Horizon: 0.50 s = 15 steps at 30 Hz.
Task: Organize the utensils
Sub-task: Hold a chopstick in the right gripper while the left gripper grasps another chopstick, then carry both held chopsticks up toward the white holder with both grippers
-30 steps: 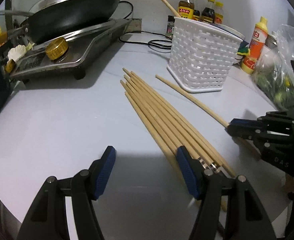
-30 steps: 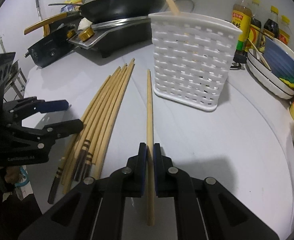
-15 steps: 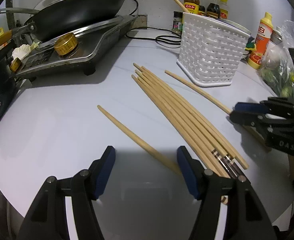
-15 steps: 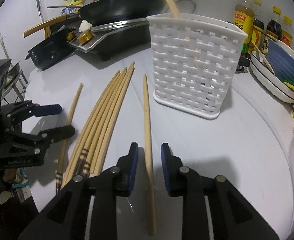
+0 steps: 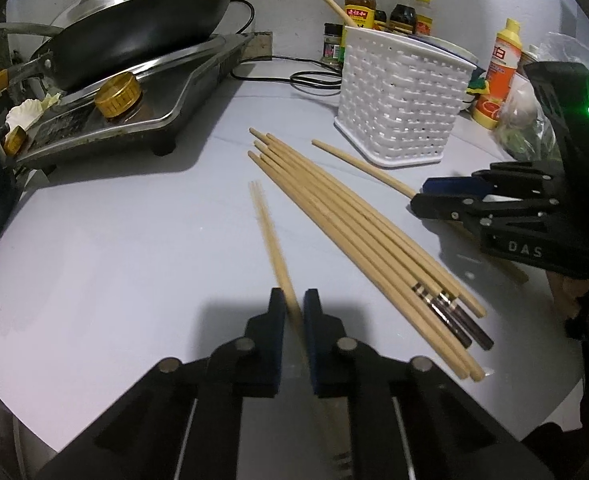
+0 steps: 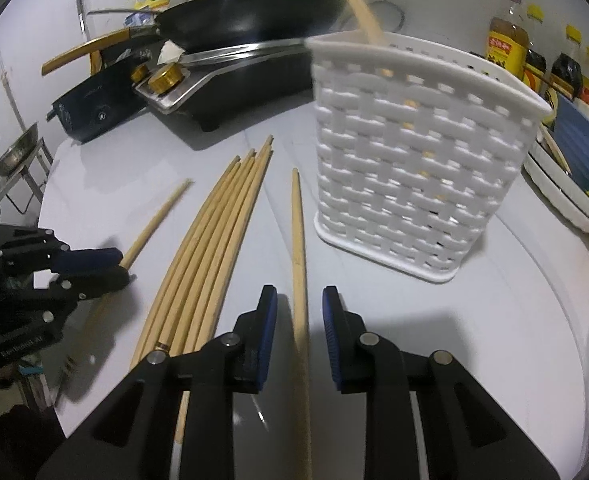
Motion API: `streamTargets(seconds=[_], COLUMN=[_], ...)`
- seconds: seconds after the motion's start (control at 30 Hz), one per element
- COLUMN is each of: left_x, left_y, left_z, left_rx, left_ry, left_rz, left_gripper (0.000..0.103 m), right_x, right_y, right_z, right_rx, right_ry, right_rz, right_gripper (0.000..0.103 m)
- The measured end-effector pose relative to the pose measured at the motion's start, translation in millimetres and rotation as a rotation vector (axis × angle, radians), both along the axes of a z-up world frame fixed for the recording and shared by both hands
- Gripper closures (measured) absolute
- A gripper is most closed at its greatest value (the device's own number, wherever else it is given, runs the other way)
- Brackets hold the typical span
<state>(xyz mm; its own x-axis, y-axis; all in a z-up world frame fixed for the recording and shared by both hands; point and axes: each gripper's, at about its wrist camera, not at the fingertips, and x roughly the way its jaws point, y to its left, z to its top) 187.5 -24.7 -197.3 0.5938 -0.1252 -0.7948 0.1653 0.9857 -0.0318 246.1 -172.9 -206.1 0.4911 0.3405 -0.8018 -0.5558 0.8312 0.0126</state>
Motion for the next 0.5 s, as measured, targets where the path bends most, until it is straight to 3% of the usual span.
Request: streamTargets(seconds=[0.17,0.23,0.3,0.5], left_x=[-2,-2,-2,-3], left_y=[-2,-1,-1,11], left_z=[0,0,-1,-1], left_rx=[0.027,0.021,0.015,-0.055], left_ry=[-0.007,-0.011,-0.012,-0.010], left_rz=[-0.014,-0.011,-0.008,0.023], left_gripper=[0.094,0.094,0.094,0.097], right_x=[-4,-5,-5,-6], right_y=[9,12,12,12], right_z=[-2,-3,-3,-2], right_rx=[-0.038,-0.038,-0.042,-0.010], right_ry=[-0.034,-0.035,-0.039,-0.012], right_rz=[0.004,0.004,0.000,0.008], right_gripper=[0.082,0.093,0.097,0.097])
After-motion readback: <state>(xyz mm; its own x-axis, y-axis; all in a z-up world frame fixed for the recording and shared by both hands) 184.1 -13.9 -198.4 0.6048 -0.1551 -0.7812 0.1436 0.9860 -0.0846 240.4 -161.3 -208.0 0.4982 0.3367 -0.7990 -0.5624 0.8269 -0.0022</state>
